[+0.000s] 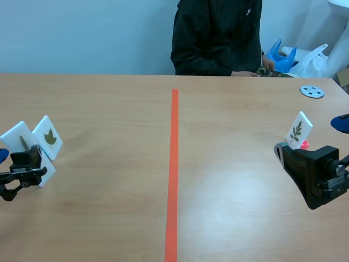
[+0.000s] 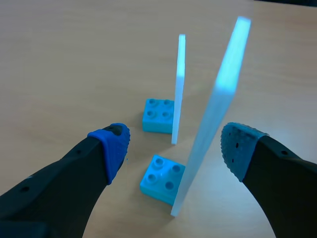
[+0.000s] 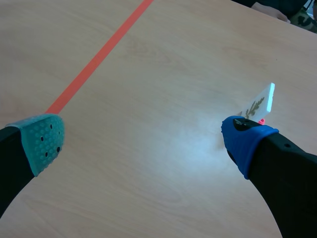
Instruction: Sort the leaf by its shape. The table is split by an orange tape line. A compound leaf with several leaflets goes to the left side, a simple leaf with one blade goes to the right side. Return to the home posture when a red brick is placed on the table.
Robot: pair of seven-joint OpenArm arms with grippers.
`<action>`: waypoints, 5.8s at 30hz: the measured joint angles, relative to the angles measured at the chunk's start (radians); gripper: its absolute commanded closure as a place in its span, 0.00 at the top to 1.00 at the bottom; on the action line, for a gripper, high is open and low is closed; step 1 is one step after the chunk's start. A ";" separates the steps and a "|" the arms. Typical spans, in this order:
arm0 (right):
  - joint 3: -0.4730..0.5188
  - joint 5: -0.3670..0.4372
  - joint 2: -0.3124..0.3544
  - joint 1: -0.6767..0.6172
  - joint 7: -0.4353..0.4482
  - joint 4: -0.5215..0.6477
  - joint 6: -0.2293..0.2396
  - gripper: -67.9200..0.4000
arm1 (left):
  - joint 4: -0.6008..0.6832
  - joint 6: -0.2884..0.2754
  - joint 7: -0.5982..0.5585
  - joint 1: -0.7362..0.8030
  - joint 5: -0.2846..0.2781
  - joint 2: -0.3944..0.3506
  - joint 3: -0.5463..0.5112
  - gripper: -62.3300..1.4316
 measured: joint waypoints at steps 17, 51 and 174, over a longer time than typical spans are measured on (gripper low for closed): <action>0.000 0.000 0.000 0.000 0.000 0.000 0.000 1.00 | 0.636 -0.312 0.076 0.266 -0.073 -0.081 -0.079 1.00; 0.000 0.004 0.000 0.000 0.000 0.000 0.007 1.00 | 0.883 -0.356 0.362 0.536 -0.060 -0.086 0.080 1.00; -0.781 -0.487 -0.196 0.753 0.409 -0.912 0.084 0.88 | 0.872 -0.269 0.359 0.502 0.002 -0.080 0.079 1.00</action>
